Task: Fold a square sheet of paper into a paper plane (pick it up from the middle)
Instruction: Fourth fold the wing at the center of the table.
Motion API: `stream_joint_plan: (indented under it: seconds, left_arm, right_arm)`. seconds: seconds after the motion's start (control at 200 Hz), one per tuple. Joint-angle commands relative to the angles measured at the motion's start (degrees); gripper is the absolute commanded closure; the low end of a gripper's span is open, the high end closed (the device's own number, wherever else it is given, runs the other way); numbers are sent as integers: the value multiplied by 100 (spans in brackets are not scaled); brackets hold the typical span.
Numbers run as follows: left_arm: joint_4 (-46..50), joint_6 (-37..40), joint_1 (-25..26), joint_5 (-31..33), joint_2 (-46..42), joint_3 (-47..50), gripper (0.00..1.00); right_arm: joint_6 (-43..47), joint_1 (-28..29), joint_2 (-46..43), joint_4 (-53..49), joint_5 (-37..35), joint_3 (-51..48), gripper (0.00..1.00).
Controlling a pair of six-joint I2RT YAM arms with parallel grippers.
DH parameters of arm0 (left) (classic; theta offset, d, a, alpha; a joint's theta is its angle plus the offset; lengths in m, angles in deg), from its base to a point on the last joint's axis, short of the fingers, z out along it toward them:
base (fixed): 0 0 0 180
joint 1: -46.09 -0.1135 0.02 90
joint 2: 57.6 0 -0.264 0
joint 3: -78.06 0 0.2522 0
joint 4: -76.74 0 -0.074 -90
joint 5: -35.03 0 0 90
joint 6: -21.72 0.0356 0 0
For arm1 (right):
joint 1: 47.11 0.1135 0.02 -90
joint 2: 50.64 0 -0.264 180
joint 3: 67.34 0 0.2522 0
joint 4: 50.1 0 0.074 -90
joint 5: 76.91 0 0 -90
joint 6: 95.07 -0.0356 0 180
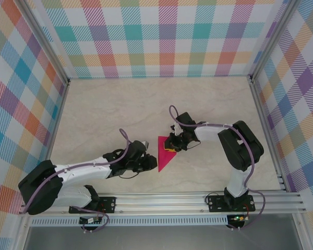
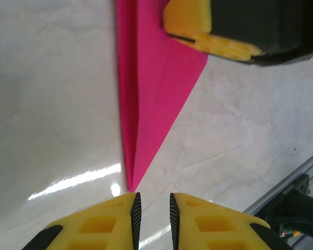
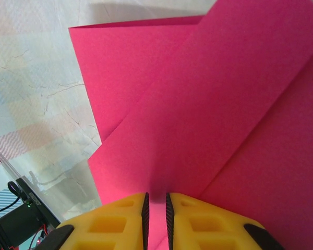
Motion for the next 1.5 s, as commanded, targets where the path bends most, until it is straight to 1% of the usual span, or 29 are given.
stream_joint_plan:
  seconds: [0.0, 0.105, 0.2, 0.29, 0.46, 0.5, 0.53, 0.555, 0.615, 0.71, 0.76, 0.86, 1.0, 1.12, 1.35, 1.495]
  left_arm:
    - [-196, 274, -65, 85, 525, -489, 77]
    - [-370, 341, -74, -31, 1100, -860, 81]
    - [105, 367, -73, 255, 1530, -1175, 85]
    - [439, 373, -74, 531, 1747, -1287, 90]
    - [517, 373, -72, 717, 1958, -1209, 93]
    - [602, 363, -72, 821, 1986, -1193, 95]
    - [637, 329, -66, 909, 2000, -1166, 95]
    - [620, 302, -68, 946, 2029, -1127, 95]
    - [466, 273, -65, 891, 2058, -1036, 96]
    - [239, 212, -66, 788, 2101, -934, 96]
    - [278, 206, -65, 758, 2126, -946, 97]
    - [342, 226, -55, 766, 2151, -932, 97]
    - [444, 233, -55, 777, 2173, -913, 97]
    - [503, 207, -48, 838, 2171, -829, 98]
    - [533, 216, -35, 800, 2309, -792, 98]
    - [491, 273, -12, 779, 2404, -706, 98]
  right_arm:
    - [36, 43, -277, -203, 53, 151, 82]
    - [14, 39, -336, -190, 120, 169, 82]
    - [47, 40, -396, -267, 95, 195, 82]
    - [62, 39, -400, -307, 67, 199, 82]
    - [71, 38, -506, -335, 29, 173, 82]
    - [53, 62, -602, -571, -286, 228, 83]
    - [59, 151, -770, -790, -821, 256, 83]
    - [105, 240, -940, -853, -1131, 242, 82]
    - [74, 345, -1295, -763, -1407, 113, 79]
    - [-69, 337, -1387, -543, -1371, 50, 78]
    - [-36, 338, -1200, -572, -1227, 199, 78]
    - [29, 333, -786, -531, -797, 476, 82]
    - [-29, 251, -387, -383, -653, 650, 82]
    - [-58, 131, -73, -90, -152, 728, 82]
    - [29, -96, 426, 27, -202, 793, 83]
    - [156, -279, 470, -15, -363, 737, 81]
